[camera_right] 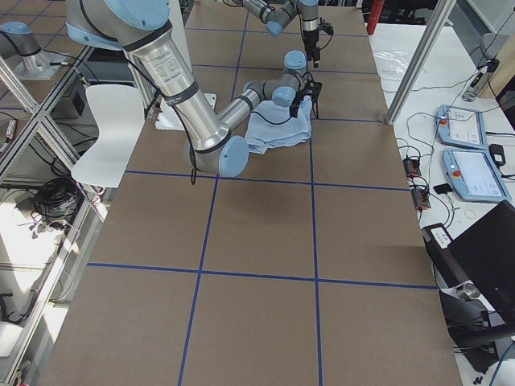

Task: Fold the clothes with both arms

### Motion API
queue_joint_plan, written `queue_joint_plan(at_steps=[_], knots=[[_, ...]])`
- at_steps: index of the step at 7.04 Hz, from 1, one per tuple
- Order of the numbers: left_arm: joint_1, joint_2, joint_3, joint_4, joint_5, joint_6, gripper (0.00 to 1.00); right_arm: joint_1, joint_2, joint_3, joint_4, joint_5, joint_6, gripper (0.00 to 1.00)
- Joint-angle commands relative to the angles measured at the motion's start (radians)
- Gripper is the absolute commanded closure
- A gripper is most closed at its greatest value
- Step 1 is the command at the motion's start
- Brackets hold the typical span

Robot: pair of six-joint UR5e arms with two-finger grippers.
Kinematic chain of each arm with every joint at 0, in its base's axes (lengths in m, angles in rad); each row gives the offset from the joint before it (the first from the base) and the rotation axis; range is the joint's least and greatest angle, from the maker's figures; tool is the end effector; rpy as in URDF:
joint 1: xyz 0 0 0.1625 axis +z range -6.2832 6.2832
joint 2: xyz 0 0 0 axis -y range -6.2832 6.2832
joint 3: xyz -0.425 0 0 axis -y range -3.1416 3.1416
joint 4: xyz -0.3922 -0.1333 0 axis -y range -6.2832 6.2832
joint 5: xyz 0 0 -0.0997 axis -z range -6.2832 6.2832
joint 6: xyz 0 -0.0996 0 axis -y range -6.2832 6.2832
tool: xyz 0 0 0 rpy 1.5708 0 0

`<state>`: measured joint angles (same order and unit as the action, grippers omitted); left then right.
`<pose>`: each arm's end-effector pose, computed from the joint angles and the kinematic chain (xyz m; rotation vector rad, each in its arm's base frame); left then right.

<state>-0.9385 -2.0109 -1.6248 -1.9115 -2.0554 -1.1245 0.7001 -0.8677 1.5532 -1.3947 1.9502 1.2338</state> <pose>0.3191 -0.5826 0.3463 0.1715 0.9217 -0.2536 -0.4836 -0.5335 0.2230 0.1130 -0.9155 0.1736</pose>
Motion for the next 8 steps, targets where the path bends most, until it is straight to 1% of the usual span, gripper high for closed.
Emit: queue_joint_plan(at_steps=[1, 2, 3, 4, 5, 6, 7, 8], knots=[[-0.13, 0.14, -0.043, -0.003, -0.005, 0.295, 0.01, 0.155, -0.089, 0.121, -0.192, 0.051, -0.361, 0.0], [-0.211, 0.194, -0.044, -0.003, -0.006, 0.459, 0.01, 0.242, -0.182, 0.154, -0.194, 0.134, -0.522, 0.0], [-0.294, 0.249, -0.044, -0.003, -0.038, 0.63, 0.01, 0.301, -0.264, 0.175, -0.195, 0.166, -0.648, 0.0], [-0.368, 0.302, -0.05, -0.003, -0.058, 0.802, 0.01, 0.335, -0.346, 0.204, -0.193, 0.17, -0.765, 0.0], [-0.44, 0.363, -0.059, -0.001, -0.061, 0.954, 0.01, 0.385, -0.414, 0.229, -0.194, 0.208, -0.865, 0.0], [-0.53, 0.392, -0.05, 0.009, -0.087, 1.115, 0.01, 0.454, -0.501, 0.255, -0.191, 0.272, -0.966, 0.0], [-0.566, 0.443, -0.052, 0.021, -0.107, 1.184, 0.01, 0.529, -0.59, 0.275, -0.182, 0.309, -1.079, 0.0], [-0.563, 0.478, -0.049, 0.009, -0.106, 1.163, 0.01, 0.564, -0.65, 0.278, -0.178, 0.35, -1.086, 0.0]])
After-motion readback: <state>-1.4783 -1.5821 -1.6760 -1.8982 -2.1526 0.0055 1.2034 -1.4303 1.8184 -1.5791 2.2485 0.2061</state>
